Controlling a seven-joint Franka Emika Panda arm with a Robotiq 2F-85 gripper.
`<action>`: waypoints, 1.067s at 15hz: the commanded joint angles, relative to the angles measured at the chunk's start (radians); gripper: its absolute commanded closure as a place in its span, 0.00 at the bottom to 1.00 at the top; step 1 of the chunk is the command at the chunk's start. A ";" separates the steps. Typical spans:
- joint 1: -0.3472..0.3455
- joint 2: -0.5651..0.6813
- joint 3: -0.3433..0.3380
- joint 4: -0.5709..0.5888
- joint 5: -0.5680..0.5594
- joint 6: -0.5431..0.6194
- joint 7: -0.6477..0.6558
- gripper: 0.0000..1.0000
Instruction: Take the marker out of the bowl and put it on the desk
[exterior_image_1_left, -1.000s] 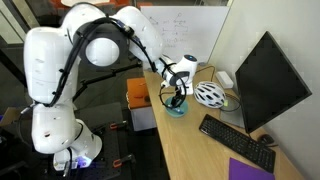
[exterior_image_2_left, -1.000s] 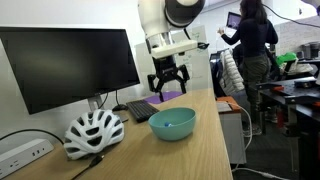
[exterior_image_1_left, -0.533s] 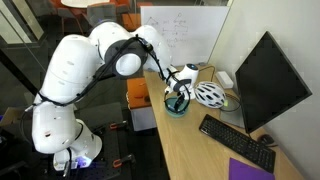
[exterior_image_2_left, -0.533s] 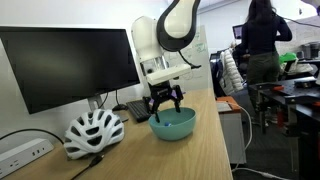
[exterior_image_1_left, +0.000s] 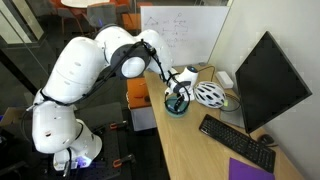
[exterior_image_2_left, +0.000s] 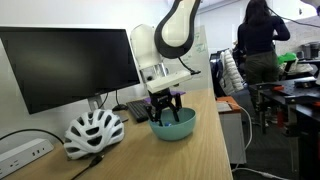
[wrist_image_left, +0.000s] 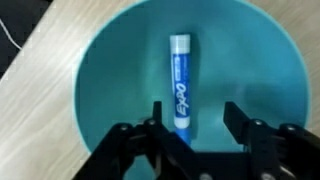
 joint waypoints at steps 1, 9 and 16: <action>0.024 0.014 -0.026 0.017 0.034 -0.024 -0.025 0.34; 0.009 0.021 -0.017 0.009 0.067 0.000 -0.052 0.99; 0.014 -0.207 -0.054 -0.115 0.137 0.008 -0.030 0.95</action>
